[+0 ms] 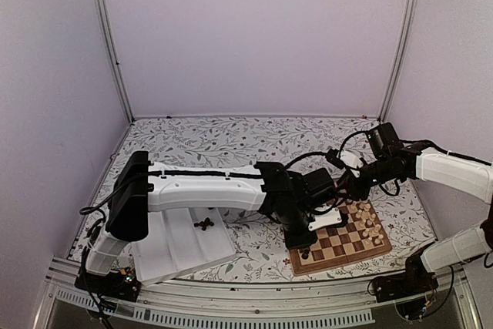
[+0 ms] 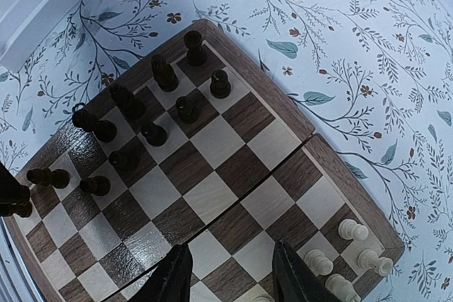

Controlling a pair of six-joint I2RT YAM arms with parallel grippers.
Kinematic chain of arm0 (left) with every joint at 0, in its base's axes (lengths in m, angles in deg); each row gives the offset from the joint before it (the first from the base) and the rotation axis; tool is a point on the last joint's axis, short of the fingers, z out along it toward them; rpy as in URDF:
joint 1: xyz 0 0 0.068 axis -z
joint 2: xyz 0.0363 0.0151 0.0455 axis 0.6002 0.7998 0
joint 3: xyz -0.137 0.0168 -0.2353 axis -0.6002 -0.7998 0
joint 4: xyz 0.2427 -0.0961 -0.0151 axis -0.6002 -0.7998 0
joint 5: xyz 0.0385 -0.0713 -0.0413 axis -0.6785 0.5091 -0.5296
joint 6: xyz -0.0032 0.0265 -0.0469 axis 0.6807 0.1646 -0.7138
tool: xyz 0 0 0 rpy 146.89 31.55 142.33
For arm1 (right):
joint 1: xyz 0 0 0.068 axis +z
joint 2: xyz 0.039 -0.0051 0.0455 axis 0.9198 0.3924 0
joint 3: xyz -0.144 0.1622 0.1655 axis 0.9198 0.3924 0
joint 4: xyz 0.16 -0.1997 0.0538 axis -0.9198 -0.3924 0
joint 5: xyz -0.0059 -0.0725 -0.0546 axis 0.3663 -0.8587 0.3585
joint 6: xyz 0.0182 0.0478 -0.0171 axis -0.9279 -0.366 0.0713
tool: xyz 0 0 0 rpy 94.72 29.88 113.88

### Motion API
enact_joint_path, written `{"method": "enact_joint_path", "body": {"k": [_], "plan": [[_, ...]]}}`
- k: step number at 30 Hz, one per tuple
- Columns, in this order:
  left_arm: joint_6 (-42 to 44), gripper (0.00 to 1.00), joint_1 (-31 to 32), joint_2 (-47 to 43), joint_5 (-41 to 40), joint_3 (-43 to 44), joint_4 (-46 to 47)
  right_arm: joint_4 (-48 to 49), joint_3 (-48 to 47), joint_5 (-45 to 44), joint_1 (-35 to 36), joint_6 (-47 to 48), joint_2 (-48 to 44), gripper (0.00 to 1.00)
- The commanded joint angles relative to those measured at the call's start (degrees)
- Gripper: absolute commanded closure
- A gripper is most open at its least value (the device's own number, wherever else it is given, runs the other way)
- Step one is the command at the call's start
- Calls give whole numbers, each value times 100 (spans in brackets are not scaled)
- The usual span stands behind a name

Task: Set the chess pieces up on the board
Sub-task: Place the chess piece on the chessboard.

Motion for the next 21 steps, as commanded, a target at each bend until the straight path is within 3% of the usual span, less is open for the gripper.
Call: {"method": "enact_joint_path", "body": {"k": [1,21], "plan": [[57,92,63,86,36,155,-79,73,53,-1,-30,-33,33,58],[42,76,63,45,61,189,-72,76,47,6,-32,-34,34,58]]}}
